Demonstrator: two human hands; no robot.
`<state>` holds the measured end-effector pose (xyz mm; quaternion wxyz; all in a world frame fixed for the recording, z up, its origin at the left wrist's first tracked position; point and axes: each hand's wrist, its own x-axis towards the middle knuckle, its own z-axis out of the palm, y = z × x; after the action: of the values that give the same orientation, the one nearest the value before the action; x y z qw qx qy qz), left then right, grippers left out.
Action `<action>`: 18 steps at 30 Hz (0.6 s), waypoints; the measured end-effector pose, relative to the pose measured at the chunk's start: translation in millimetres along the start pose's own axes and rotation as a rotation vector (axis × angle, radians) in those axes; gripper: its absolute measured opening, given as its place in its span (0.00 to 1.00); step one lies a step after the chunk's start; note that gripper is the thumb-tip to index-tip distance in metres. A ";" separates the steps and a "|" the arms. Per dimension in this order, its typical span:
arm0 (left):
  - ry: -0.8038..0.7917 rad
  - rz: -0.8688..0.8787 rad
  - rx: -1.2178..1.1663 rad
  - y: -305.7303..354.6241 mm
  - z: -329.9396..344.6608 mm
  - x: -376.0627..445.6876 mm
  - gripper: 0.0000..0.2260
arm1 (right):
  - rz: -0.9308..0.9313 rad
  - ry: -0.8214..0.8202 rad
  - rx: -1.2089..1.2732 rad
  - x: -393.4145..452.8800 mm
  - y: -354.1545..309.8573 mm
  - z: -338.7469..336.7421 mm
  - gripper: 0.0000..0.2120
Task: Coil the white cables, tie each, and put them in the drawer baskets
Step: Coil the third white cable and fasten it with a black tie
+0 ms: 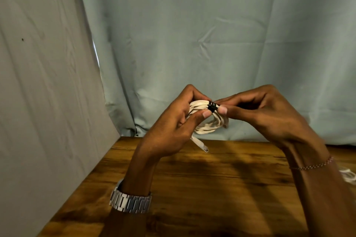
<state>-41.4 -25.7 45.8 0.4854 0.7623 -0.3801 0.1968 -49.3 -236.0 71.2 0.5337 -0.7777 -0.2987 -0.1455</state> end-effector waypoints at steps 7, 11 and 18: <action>-0.053 -0.016 0.067 -1.2 -1.1 -0.1 0.06 | 0.009 0.008 0.065 1.9 2.2 3.0 0.10; -0.039 -0.022 0.052 -2.4 -2.9 -0.2 0.05 | -0.013 0.035 -0.027 1.9 -0.2 7.4 0.07; -0.030 -0.038 -0.005 -1.3 -7.8 -1.7 0.05 | -0.032 0.040 -0.032 0.4 -4.1 8.7 0.09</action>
<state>-41.0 -17.8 47.4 0.4854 0.7709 -0.3733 0.1752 -52.3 -226.8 71.1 0.5245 -0.7782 -0.2981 -0.1743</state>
